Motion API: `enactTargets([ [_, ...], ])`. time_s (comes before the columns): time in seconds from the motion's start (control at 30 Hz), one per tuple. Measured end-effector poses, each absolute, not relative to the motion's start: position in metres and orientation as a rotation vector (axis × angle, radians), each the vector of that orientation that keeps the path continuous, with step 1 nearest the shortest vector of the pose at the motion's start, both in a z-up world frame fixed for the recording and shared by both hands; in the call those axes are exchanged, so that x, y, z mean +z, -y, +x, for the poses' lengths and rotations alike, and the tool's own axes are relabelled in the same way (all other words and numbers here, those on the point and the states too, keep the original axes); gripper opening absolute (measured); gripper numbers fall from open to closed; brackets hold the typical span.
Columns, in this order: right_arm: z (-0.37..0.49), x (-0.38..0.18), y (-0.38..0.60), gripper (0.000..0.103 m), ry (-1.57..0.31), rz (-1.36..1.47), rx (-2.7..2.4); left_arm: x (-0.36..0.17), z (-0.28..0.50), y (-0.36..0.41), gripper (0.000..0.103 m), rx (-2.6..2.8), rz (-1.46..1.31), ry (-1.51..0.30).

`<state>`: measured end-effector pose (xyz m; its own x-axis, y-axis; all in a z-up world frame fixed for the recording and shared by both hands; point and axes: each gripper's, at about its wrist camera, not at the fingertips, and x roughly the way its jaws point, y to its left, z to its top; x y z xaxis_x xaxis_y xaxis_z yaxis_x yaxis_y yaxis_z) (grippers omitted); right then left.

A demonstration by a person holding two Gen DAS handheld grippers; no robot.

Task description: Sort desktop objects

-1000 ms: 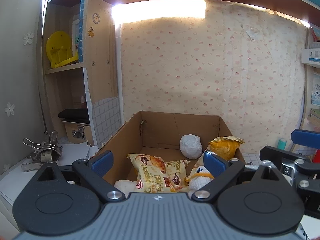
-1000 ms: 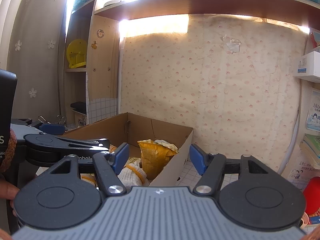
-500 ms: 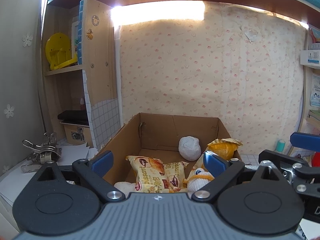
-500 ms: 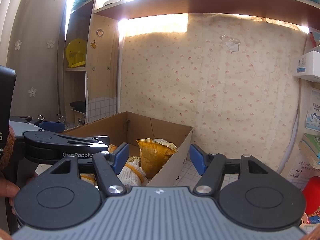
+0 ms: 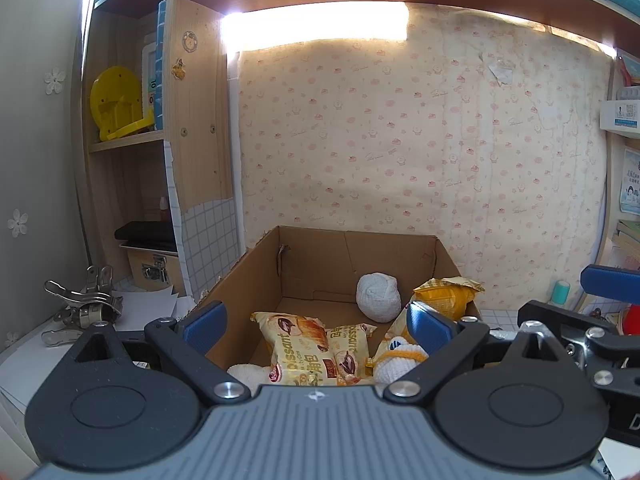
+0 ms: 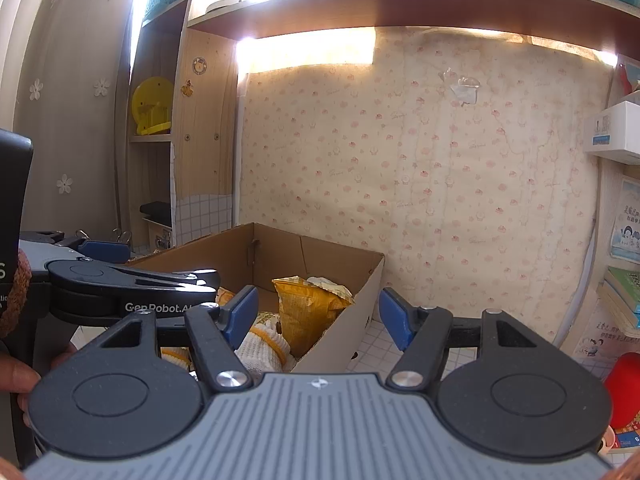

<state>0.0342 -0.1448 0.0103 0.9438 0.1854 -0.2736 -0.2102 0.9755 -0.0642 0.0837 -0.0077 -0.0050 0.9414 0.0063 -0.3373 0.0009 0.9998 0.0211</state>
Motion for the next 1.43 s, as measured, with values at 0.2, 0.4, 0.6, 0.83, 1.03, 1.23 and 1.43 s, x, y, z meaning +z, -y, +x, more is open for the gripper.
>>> enactTargets([
  [0.2, 0.0336, 0.0099, 0.1457, 0.065, -0.271, -0.093, 0.203, -0.0045, 0.0837, 0.0084, 0.099, 0.001, 0.023, -0.344],
  [0.4, 0.0338, 0.0097, 0.1463, 0.065, -0.272, -0.094, 0.203, -0.0048, 0.0835, 0.0077, 0.099, -0.001, 0.023, -0.345],
  [0.6, 0.0319, 0.0089, 0.1471, 0.066, -0.273, -0.093, 0.201, -0.0049, 0.0832, 0.0088, 0.099, 0.0, 0.024, -0.344],
  [0.83, 0.0324, 0.0077, 0.1472, 0.066, -0.281, -0.092, 0.2, -0.0064, 0.0821, 0.0104, 0.099, -0.013, 0.032, -0.33],
  [1.03, 0.0327, 0.0077, 0.1471, 0.066, -0.283, -0.092, 0.199, -0.005, 0.0792, 0.0094, 0.099, 0.003, 0.019, -0.308],
  [1.23, 0.0323, 0.009, 0.1467, 0.066, -0.283, -0.091, 0.194, -0.0047, 0.0788, 0.0051, 0.099, -0.018, -0.002, -0.305],
  [1.43, 0.0328, 0.0096, 0.1463, 0.066, -0.284, -0.092, 0.191, -0.0044, 0.0764, 0.0063, 0.1, -0.033, 0.004, -0.289],
])
